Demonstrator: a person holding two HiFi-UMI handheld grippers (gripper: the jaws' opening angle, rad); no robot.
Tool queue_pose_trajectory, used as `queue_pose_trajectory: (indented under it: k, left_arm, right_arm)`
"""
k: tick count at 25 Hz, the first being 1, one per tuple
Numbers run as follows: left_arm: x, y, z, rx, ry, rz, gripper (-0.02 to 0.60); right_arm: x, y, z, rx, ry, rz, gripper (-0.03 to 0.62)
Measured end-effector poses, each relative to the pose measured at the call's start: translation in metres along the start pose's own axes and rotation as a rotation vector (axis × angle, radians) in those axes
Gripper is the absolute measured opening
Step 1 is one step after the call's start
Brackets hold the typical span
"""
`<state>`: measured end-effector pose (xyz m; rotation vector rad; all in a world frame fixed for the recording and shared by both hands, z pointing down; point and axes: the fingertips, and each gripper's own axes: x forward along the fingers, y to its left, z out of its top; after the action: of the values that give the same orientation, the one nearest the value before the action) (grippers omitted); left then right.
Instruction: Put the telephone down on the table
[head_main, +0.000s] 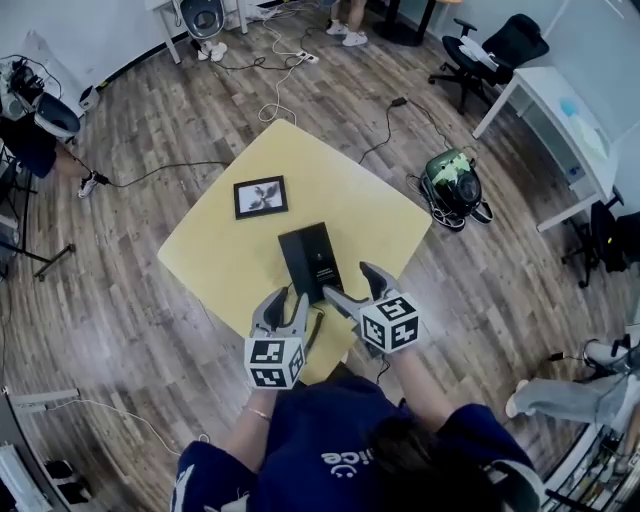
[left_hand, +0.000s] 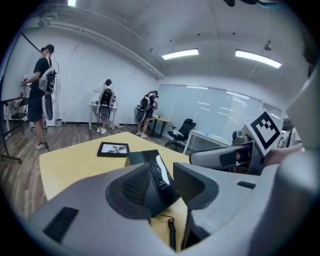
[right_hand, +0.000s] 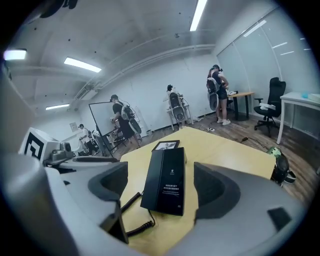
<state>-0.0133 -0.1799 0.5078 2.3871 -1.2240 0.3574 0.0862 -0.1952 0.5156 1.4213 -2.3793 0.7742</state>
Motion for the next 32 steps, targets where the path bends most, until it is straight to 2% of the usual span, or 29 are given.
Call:
queue_pose_trajectory:
  k: [5,12,15,17,19,21,22,25,28,32]
  left_arm:
    - [-0.025,-0.02,0.001,0.006,-0.038,-0.01,0.133]
    - [-0.038,-0.015,0.013,-0.009,-0.099,0.002,0.132]
    - [-0.042,-0.021,0.011,-0.002,-0.092,-0.032,0.13]
    - [-0.044,-0.025,0.008,-0.009,-0.084,-0.056,0.126]
    - [-0.045,-0.025,0.007,-0.013,-0.082,-0.057,0.115]
    - [-0.044,-0.024,0.008,-0.001,-0.083,-0.046,0.082]
    - [-0.043,-0.025,0.009,0.008,-0.084,-0.043,0.078]
    - [-0.04,-0.029,0.013,0.025,-0.094,-0.041,0.059]
    - [-0.037,-0.029,0.016,0.025,-0.098,-0.038,0.005]
    - [-0.033,-0.029,0.015,0.017,-0.087,-0.04,0.003]
  right_arm:
    - [-0.022,0.013,-0.004,0.04,-0.046,-0.021,0.417]
    - [-0.033,0.034,-0.013,-0.01,-0.054,-0.017,0.403]
    - [-0.042,0.037,-0.012,-0.038,-0.064,-0.031,0.263]
    - [-0.046,0.038,-0.011,-0.049,-0.075,-0.043,0.213]
    - [-0.047,0.039,-0.008,-0.062,-0.089,-0.06,0.145]
    - [-0.048,0.038,-0.005,-0.08,-0.104,-0.083,0.043]
    - [-0.049,0.037,-0.005,-0.084,-0.108,-0.088,0.02]
    - [-0.049,0.035,-0.005,-0.087,-0.1,-0.085,0.009]
    - [-0.047,0.035,-0.004,-0.091,-0.095,-0.081,0.009]
    - [-0.044,0.034,-0.002,-0.122,-0.091,-0.08,0.009]
